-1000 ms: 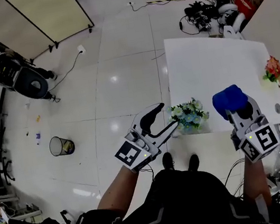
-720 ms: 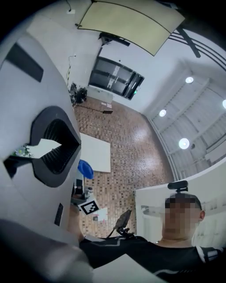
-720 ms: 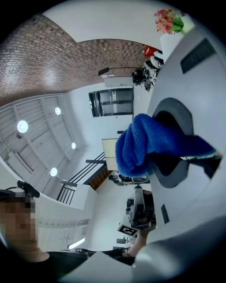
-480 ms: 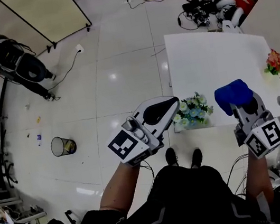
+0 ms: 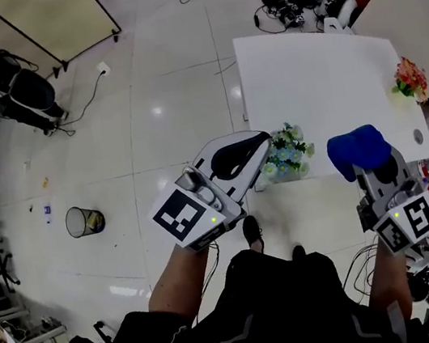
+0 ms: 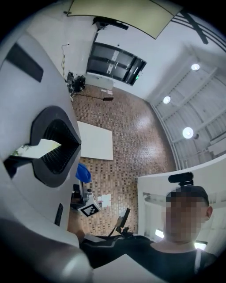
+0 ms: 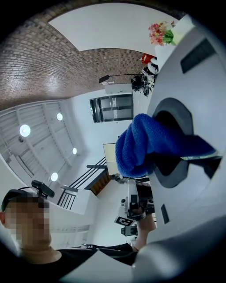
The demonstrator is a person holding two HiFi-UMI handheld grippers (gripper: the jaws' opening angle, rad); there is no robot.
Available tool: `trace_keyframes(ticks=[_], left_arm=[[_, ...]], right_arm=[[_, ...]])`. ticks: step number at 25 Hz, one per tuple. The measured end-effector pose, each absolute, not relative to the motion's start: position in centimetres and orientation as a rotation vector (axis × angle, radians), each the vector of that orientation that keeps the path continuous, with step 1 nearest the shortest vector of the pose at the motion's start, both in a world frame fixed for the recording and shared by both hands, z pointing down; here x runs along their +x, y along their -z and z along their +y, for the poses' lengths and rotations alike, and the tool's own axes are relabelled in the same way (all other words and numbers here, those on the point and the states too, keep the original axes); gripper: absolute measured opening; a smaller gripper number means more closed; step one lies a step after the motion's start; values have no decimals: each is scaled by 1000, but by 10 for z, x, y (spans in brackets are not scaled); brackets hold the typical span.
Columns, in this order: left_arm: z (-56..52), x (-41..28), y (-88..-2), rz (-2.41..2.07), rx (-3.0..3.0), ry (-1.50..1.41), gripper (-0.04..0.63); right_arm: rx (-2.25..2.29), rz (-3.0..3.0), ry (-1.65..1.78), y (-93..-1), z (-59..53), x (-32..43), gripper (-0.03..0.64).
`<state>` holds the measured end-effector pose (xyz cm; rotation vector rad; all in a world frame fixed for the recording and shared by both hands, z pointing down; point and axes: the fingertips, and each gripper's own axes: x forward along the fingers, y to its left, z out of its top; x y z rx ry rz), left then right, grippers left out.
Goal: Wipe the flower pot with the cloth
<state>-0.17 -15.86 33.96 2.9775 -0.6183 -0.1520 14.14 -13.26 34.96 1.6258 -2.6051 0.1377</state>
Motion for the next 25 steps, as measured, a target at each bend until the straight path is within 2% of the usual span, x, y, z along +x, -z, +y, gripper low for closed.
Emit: trace_keyframes(ticks=[15,25], left_arm=[[3,51,-326,-1066,2847,-3,3],[113,-11,-322,-1118,2840,38,3]], right_arm=[[1348,-2753,-109,-338,14,198,71],[1313,-2758,-32,-327,117,139,71]])
